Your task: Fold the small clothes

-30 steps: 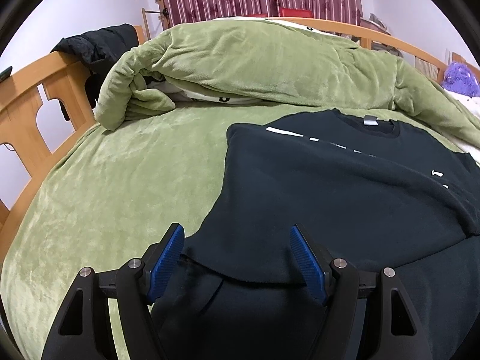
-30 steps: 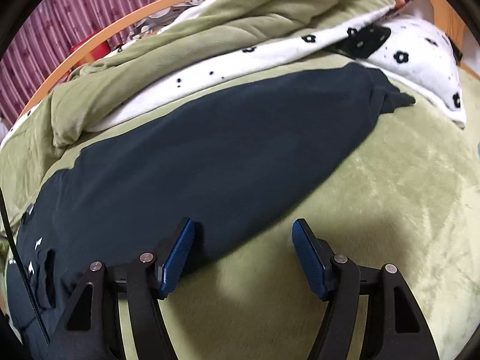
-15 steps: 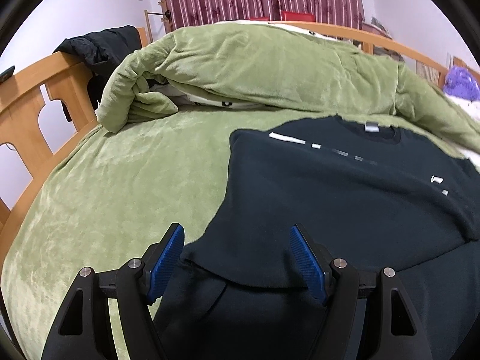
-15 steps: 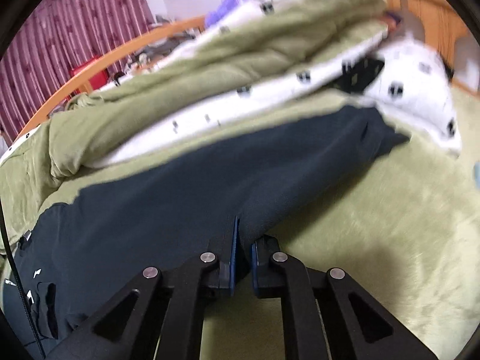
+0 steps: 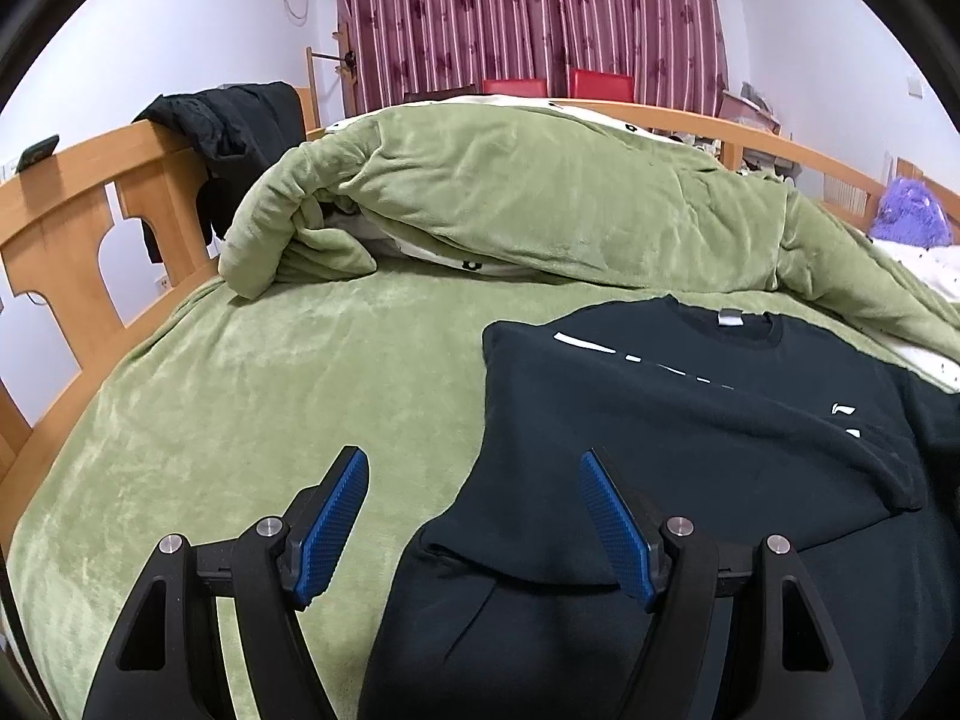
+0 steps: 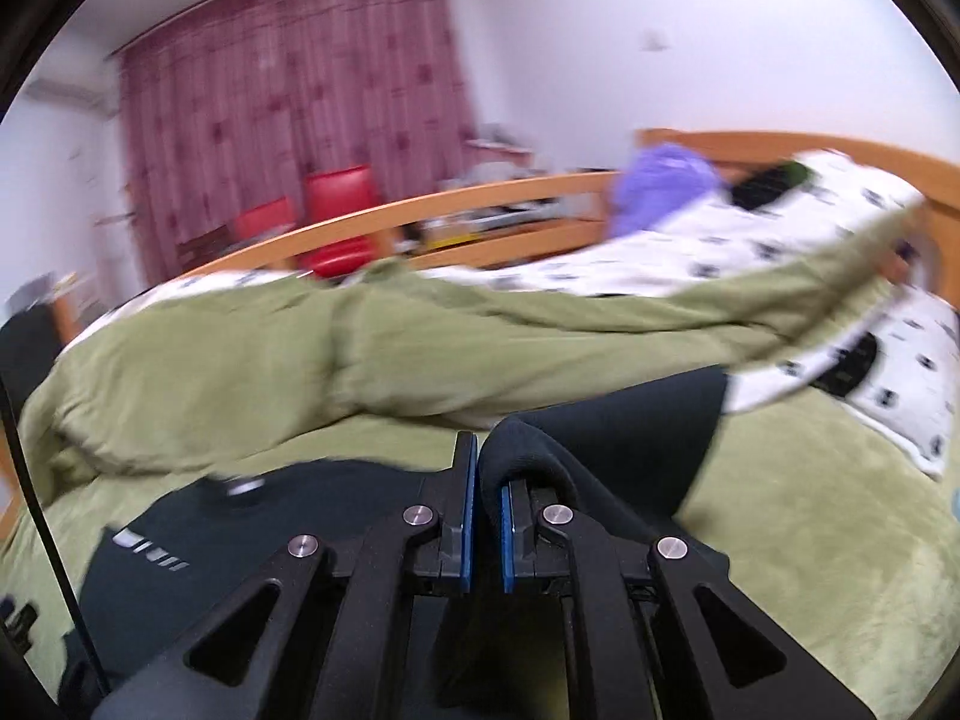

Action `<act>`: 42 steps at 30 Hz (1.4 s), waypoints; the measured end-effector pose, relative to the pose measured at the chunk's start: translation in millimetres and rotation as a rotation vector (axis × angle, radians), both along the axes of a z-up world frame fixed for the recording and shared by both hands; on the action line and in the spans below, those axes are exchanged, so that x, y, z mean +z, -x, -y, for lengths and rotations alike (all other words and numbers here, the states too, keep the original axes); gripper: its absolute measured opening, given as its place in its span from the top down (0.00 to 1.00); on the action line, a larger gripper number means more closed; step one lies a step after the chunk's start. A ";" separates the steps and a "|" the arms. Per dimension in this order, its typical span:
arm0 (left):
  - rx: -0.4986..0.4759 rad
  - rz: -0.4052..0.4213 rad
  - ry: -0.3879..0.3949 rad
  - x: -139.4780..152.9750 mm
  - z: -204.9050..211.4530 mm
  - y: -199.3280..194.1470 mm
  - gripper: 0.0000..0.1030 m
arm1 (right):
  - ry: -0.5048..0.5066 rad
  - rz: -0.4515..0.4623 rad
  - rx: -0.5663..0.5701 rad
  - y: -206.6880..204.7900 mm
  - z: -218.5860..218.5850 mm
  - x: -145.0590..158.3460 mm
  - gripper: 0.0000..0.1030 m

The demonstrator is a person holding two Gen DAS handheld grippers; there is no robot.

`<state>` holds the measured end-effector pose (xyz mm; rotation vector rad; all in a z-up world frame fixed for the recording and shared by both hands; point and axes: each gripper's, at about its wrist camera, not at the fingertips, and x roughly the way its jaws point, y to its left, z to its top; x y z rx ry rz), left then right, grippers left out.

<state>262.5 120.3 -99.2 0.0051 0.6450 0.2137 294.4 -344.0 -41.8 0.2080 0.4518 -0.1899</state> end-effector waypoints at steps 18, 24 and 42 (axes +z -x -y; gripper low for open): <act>0.035 0.004 0.094 2.8 -36.4 4.6 0.31 | 0.082 -0.375 0.335 -47.7 -206.9 -134.8 0.86; 0.032 0.000 0.092 1.5 -33.2 4.1 0.31 | 0.059 -0.309 0.433 -26.3 -203.1 -107.4 0.60; 0.021 -0.054 0.105 -22.1 -19.6 -5.3 0.31 | -0.056 -0.296 0.028 -22.4 6.2 -116.0 0.43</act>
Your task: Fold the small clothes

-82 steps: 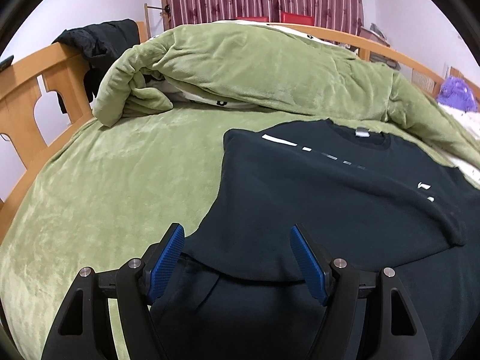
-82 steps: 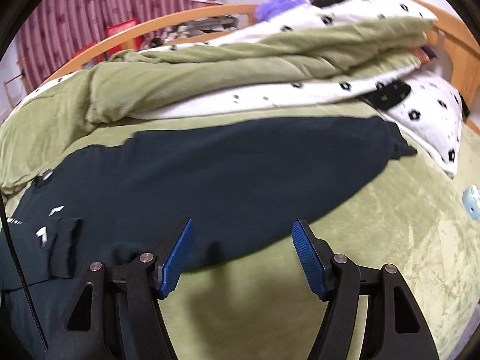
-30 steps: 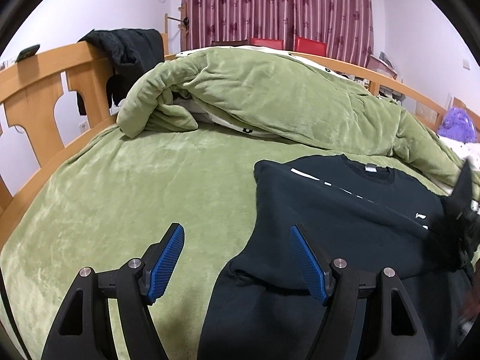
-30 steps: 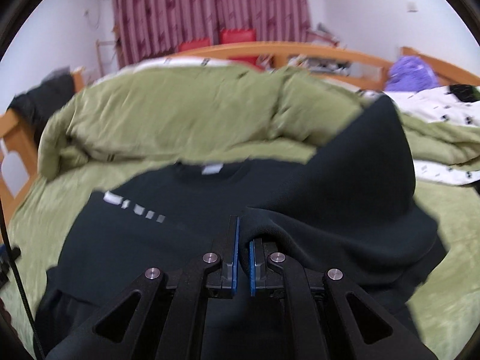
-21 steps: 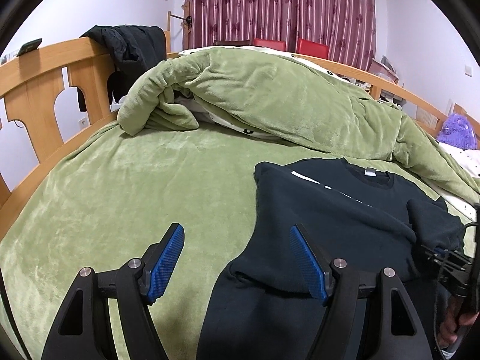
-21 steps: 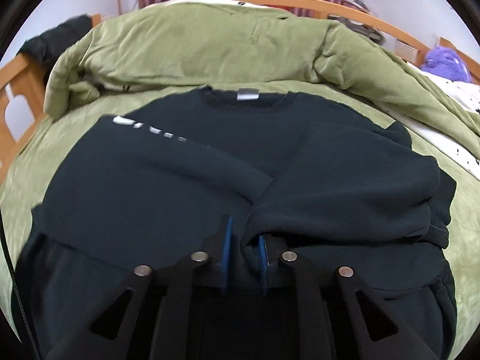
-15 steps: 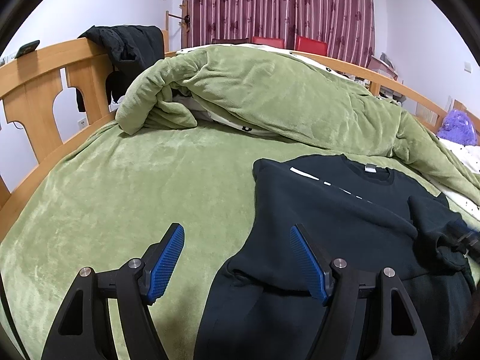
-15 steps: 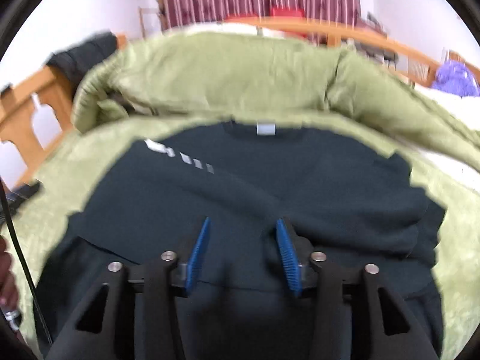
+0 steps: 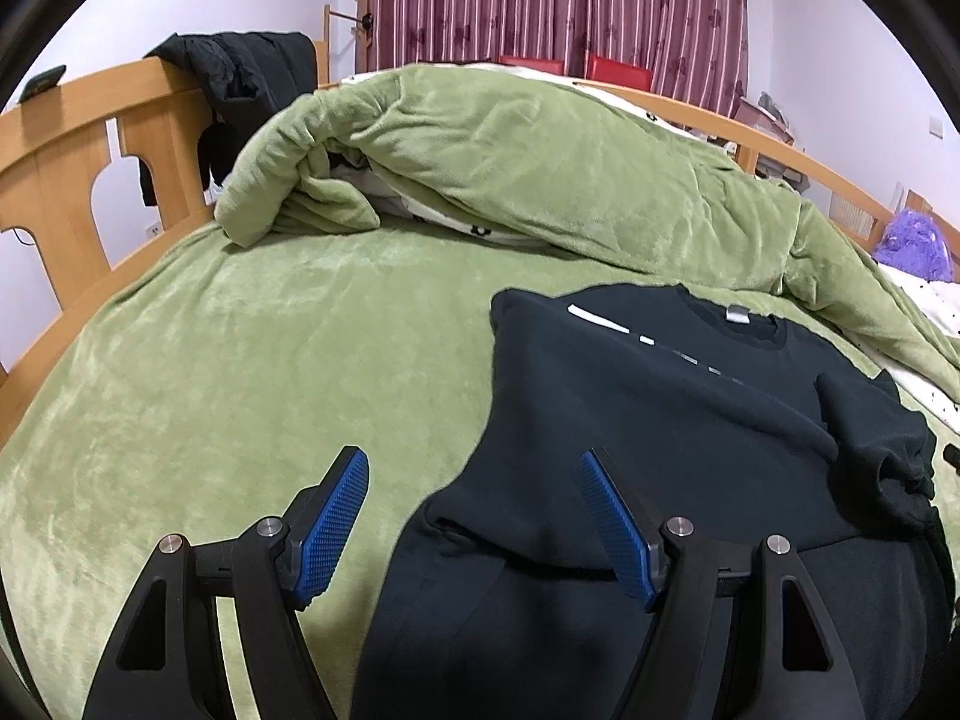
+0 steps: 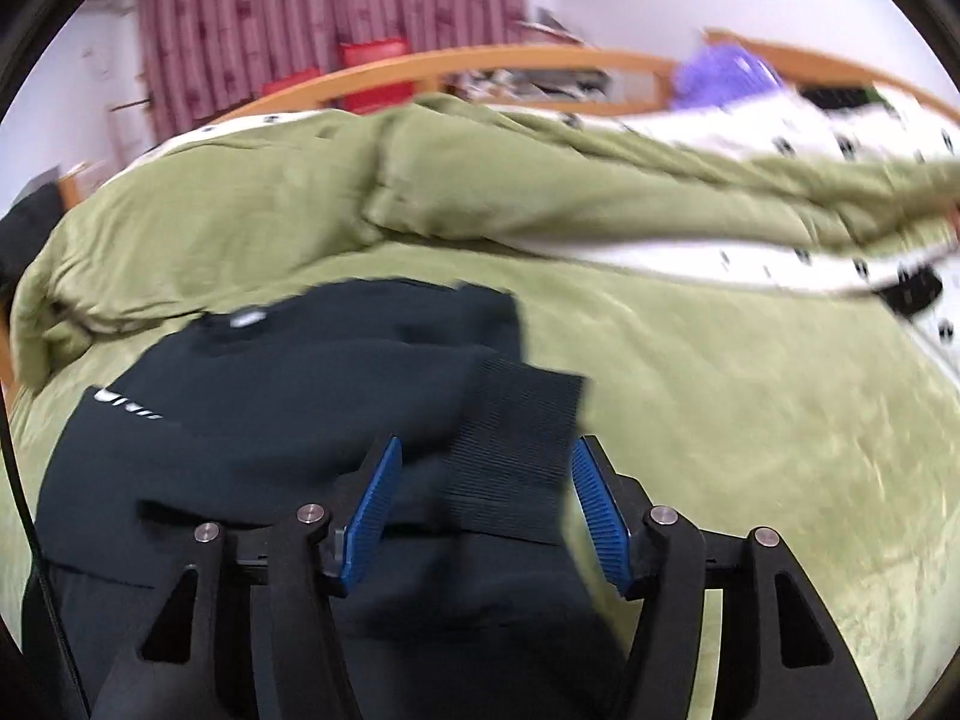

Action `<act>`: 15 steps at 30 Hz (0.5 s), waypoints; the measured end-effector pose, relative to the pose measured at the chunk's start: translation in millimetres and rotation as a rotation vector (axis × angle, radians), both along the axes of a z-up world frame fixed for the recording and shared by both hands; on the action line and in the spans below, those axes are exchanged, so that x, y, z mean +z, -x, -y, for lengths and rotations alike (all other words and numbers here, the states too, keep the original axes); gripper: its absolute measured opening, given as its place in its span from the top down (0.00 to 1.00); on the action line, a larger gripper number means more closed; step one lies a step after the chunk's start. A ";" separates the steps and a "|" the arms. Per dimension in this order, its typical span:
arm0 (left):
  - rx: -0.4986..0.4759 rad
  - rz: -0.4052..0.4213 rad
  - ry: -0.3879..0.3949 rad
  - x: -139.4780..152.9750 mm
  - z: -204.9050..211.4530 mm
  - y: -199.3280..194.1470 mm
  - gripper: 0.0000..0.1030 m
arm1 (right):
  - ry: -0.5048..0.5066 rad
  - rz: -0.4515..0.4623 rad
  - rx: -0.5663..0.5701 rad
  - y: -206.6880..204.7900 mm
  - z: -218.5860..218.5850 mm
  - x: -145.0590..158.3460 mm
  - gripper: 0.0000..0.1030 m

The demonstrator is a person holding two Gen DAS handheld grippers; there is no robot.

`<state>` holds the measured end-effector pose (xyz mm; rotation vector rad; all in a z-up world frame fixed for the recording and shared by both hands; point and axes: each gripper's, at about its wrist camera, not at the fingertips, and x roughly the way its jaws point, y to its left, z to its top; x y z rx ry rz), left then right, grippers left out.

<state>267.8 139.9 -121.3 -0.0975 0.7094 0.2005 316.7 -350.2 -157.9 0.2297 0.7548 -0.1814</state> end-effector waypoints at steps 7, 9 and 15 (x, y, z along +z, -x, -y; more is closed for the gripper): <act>-0.012 -0.049 0.004 -19.5 7.8 -11.2 0.31 | -0.076 -0.050 -0.007 -15.8 23.4 -30.8 0.35; -0.018 -0.057 0.000 -22.8 10.0 -12.6 0.31 | -0.119 -0.065 -0.011 -22.0 28.1 -40.5 0.35; -0.034 -0.063 -0.021 -25.3 13.7 -14.5 0.31 | -0.251 -0.073 -0.003 -36.4 32.2 -61.2 0.35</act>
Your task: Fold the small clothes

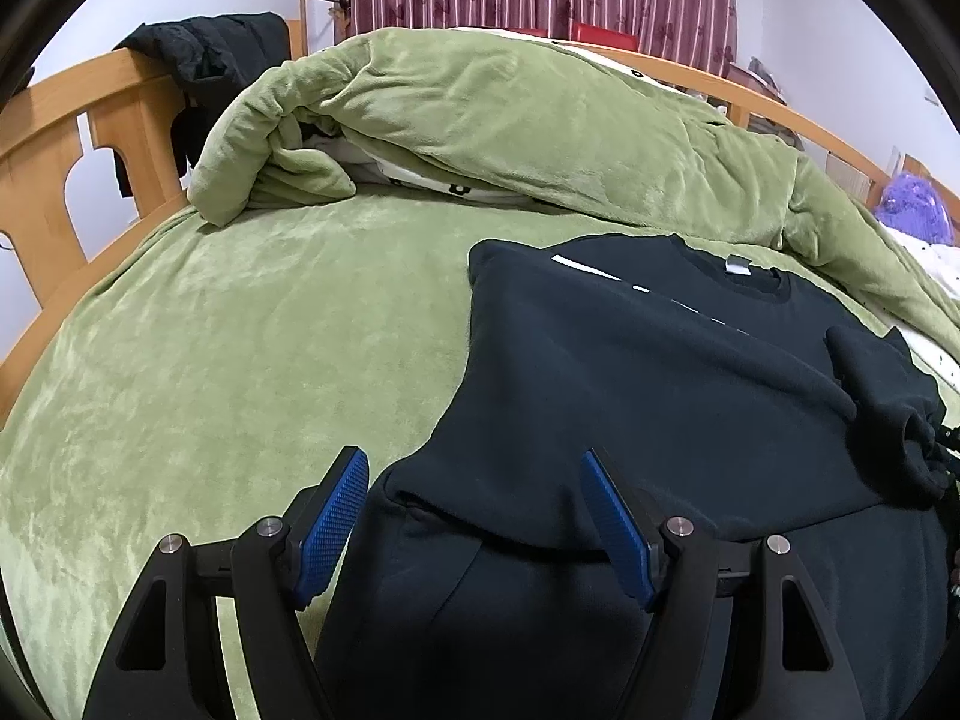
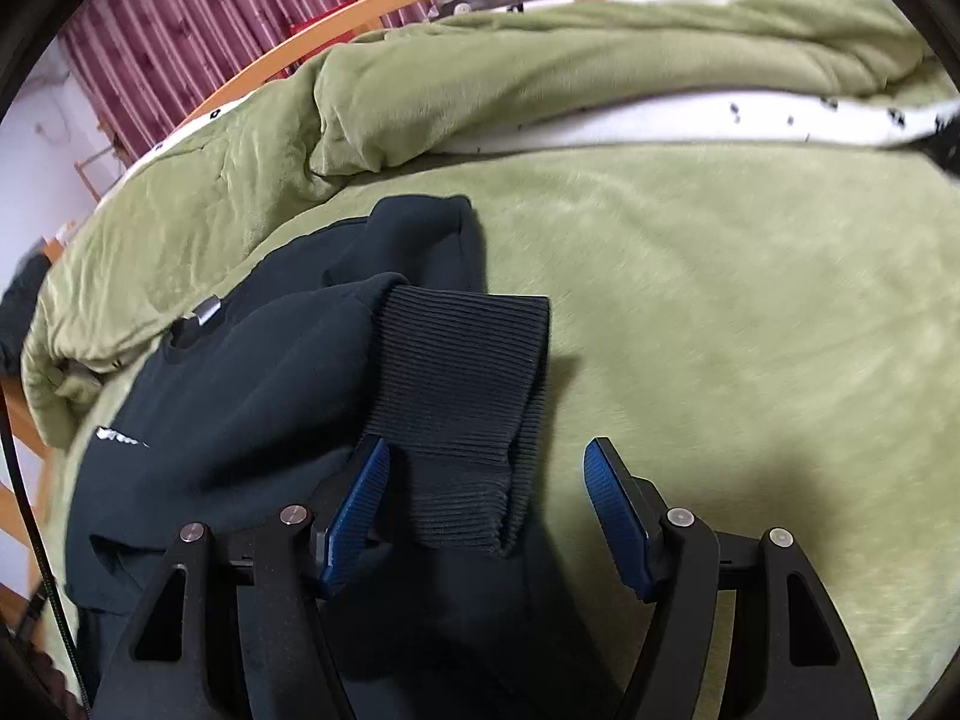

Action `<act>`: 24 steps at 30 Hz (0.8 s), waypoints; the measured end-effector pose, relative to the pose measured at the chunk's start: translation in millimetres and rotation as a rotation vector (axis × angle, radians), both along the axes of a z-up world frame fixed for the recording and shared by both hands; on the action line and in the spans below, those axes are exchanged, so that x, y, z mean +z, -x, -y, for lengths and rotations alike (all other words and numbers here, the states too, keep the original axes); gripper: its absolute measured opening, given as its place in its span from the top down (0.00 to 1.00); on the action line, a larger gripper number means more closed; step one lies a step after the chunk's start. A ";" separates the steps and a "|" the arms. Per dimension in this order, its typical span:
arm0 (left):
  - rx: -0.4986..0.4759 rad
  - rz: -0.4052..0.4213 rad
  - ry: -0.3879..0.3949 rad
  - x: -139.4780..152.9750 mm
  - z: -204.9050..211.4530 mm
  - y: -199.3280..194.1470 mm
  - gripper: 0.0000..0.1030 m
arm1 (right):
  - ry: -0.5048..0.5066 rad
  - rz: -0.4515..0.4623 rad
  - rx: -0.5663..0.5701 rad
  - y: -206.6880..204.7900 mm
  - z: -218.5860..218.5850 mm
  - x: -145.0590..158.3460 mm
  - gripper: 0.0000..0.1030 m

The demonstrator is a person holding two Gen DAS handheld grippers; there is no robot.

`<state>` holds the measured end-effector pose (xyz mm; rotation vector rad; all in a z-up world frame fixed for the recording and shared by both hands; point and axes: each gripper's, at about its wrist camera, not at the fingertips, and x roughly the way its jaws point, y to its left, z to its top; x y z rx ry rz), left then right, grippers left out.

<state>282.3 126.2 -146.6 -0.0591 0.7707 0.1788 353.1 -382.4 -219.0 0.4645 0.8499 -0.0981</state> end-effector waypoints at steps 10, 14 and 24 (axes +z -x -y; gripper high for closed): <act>-0.001 0.024 0.039 10.3 -5.5 4.8 0.31 | 0.119 0.098 0.023 3.9 -23.9 33.8 0.91; 0.000 0.041 0.058 16.4 -9.9 8.4 0.31 | 0.157 0.201 0.051 14.0 -44.6 75.4 0.92; 0.010 0.067 0.118 26.3 -31.7 18.1 0.31 | 0.231 0.337 0.189 40.1 -136.5 156.9 0.93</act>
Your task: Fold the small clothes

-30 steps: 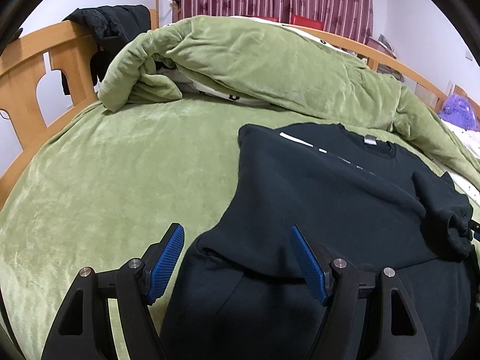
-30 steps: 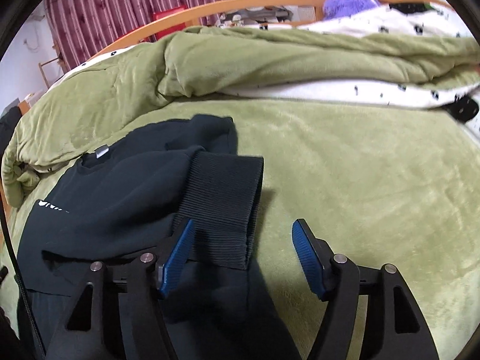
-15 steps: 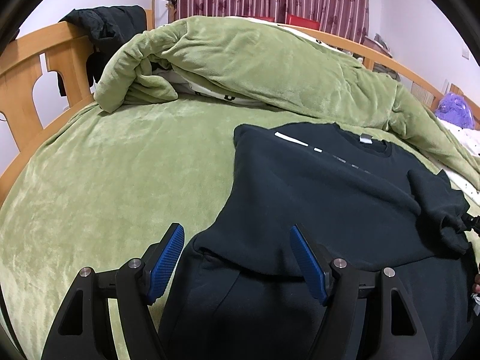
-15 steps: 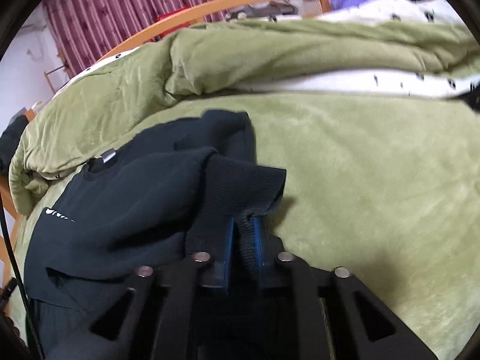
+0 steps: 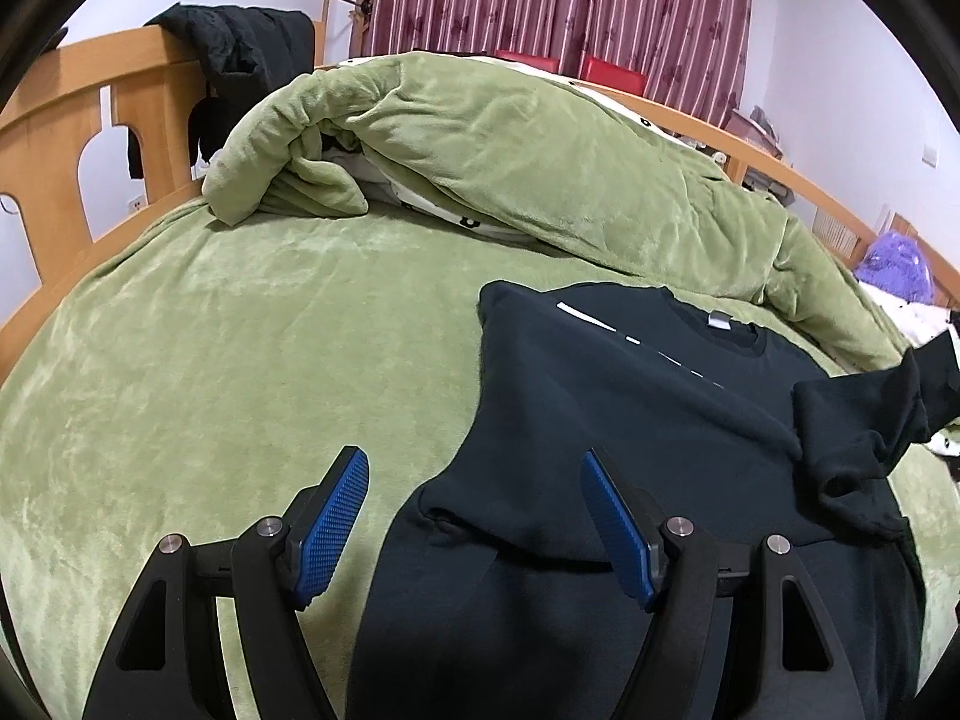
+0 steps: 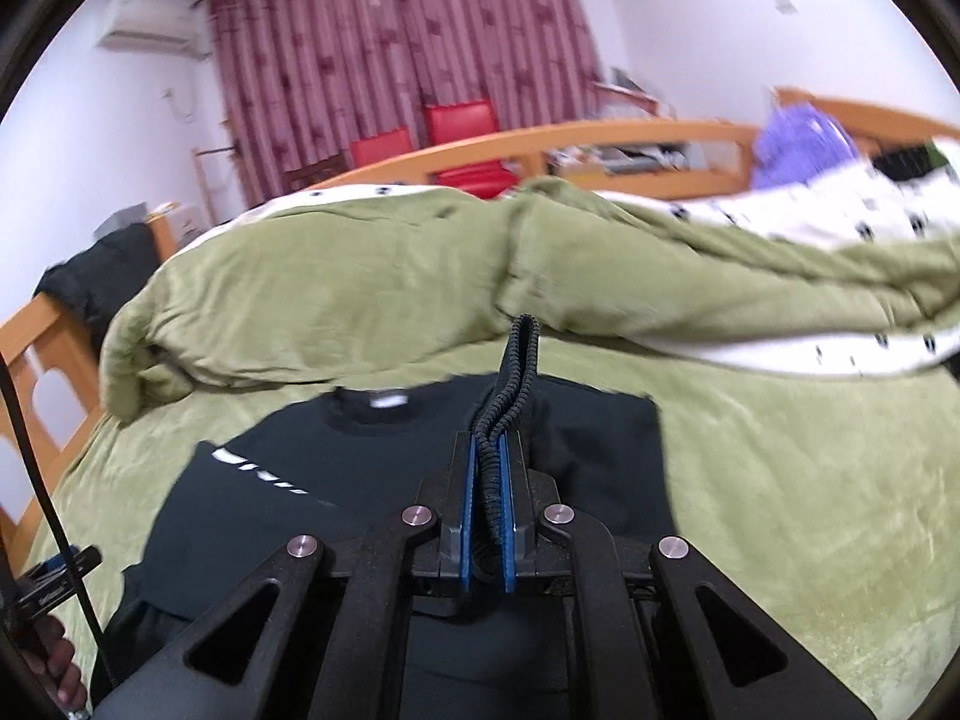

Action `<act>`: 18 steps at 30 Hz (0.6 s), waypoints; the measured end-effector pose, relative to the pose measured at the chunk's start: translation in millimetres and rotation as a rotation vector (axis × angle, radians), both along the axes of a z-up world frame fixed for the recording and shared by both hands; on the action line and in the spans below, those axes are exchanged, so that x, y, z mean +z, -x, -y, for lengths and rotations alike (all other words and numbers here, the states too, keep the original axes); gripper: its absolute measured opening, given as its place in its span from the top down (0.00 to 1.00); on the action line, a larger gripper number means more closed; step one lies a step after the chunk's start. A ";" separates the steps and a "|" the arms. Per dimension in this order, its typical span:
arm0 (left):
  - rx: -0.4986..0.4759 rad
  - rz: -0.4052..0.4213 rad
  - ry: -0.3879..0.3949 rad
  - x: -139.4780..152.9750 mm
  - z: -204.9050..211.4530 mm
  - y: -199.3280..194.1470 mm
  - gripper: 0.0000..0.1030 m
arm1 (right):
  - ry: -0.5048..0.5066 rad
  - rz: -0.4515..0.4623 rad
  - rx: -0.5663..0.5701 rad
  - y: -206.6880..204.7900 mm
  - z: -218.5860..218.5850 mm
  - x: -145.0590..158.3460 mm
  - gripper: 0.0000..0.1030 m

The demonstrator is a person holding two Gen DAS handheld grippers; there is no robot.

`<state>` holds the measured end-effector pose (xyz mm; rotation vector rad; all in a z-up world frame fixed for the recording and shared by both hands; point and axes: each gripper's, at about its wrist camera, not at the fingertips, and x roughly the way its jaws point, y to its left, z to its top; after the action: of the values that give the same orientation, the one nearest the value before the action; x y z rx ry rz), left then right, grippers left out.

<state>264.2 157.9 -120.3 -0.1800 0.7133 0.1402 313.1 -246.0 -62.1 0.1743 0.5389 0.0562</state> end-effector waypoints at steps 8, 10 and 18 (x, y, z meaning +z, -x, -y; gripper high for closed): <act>0.044 0.028 0.019 8.4 -29.5 9.2 0.31 | 0.012 0.033 0.157 -6.1 -105.7 38.5 0.93; 0.062 0.035 0.040 11.3 -39.5 12.0 0.31 | 0.030 0.041 0.208 -10.0 -140.4 44.1 0.93; 0.099 0.053 0.033 15.1 -64.3 17.6 0.31 | 0.109 -0.035 0.365 -27.3 -258.9 3.9 0.93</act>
<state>246.6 222.2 -105.3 -0.2496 0.6545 0.2174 340.3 13.0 -58.2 -0.0312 0.6020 0.3787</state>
